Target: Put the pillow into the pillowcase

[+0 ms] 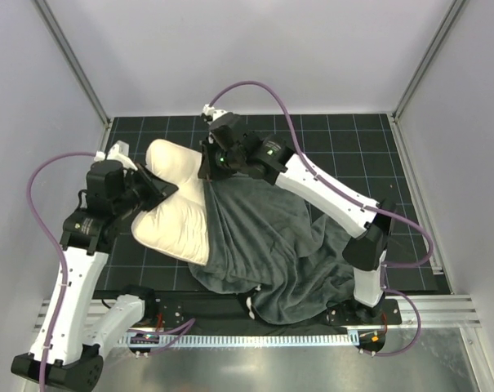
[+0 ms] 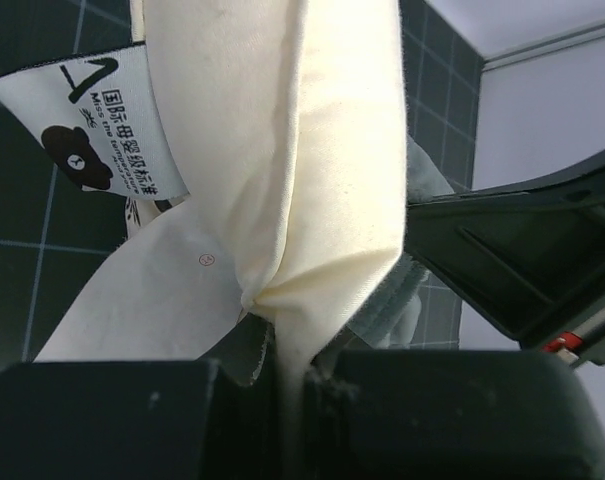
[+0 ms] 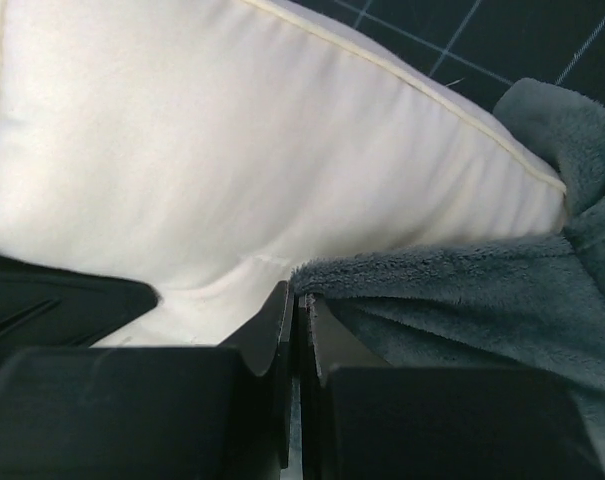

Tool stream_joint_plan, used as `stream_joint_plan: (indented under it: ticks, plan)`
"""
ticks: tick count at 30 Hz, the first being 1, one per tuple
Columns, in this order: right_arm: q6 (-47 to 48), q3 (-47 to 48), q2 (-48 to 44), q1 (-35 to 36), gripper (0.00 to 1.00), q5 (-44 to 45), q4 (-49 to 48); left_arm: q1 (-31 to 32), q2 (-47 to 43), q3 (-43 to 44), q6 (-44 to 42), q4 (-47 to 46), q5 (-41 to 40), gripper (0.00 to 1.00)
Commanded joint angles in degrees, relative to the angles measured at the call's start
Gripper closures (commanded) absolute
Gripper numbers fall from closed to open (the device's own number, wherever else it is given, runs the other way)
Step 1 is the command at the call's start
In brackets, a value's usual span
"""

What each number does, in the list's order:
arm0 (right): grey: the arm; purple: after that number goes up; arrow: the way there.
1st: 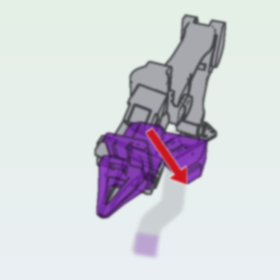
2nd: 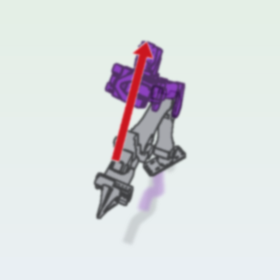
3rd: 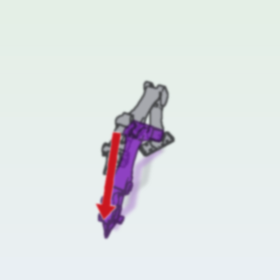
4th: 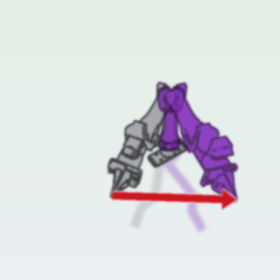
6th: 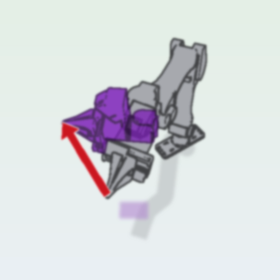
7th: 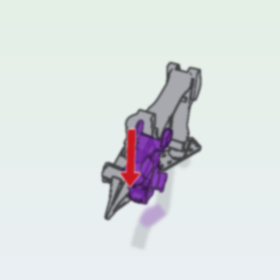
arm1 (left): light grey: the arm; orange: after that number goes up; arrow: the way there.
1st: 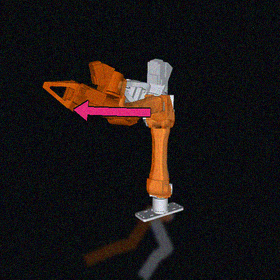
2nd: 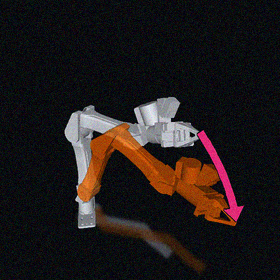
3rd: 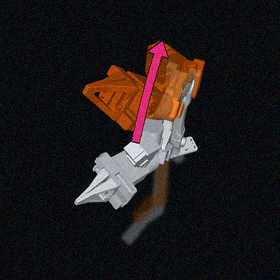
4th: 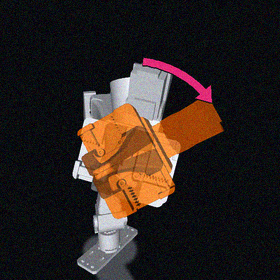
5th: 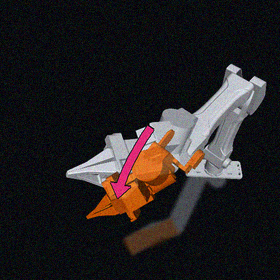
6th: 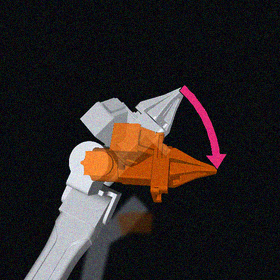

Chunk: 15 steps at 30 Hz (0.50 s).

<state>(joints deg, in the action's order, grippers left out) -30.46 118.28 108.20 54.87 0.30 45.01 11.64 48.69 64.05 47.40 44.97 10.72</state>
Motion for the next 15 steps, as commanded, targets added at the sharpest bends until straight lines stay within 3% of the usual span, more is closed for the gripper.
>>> stream_joint_plan:
  ticks: [1, 5, 8, 15]
  plan:
    - [-1.27, 8.81, -1.85, 0.59, 0.96, -8.2, -8.28, 1.63, -0.43, 9.57, 3.32, -4.28, 8.79, 1.0]
    - [-3.11, 0.22, -5.53, -5.37, 0.96, -10.56, -10.63, 1.55, -1.48, 11.01, 5.76, -4.27, 13.69, 1.0]
    - [-4.61, -7.09, -5.99, -8.9, 0.96, -16.63, -15.92, 1.54, -4.21, 4.8, 8.75, -8.22, 16.17, 1.0]
    - [-1.63, 1.32, 3.05, -11.63, 0.96, -18.66, -10.04, 2.33, -4.39, -15.58, 11.56, -18.58, 18.1, 1.0]
